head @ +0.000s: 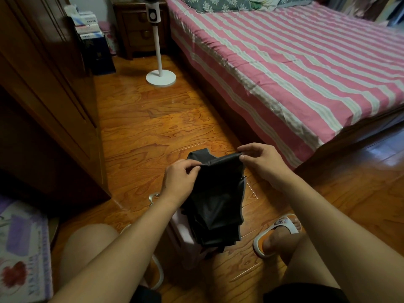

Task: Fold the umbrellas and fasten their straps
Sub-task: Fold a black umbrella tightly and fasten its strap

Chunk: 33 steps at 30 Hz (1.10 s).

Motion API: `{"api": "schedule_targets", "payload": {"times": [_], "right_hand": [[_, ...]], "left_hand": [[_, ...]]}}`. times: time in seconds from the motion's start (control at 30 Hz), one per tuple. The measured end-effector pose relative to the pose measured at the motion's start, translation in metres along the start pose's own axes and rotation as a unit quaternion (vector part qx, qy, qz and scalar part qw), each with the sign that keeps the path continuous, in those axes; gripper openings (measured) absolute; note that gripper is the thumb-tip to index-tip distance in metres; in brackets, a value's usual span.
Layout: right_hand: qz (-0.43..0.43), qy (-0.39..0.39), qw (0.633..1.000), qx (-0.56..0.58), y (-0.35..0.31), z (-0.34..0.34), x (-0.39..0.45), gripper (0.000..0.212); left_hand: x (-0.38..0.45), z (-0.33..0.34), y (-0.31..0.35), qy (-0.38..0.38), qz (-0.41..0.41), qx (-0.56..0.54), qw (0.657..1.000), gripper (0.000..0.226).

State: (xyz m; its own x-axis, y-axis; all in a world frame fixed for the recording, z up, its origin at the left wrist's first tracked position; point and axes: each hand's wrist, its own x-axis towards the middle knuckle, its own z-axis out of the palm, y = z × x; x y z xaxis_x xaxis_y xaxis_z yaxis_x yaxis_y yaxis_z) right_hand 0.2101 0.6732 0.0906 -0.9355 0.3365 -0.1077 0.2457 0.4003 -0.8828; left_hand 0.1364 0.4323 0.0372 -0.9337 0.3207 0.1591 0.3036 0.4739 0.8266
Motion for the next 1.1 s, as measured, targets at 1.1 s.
{"api": "schedule_targets", "payload": {"times": [1.1], "right_hand": [[-0.369, -0.051, 0.839, -0.397, 0.047, -0.008, -0.037, 0.015]], "left_hand": [[-0.038, 0.006, -0.033, -0.129, 0.15, 0.065, 0.978, 0.009]]}}
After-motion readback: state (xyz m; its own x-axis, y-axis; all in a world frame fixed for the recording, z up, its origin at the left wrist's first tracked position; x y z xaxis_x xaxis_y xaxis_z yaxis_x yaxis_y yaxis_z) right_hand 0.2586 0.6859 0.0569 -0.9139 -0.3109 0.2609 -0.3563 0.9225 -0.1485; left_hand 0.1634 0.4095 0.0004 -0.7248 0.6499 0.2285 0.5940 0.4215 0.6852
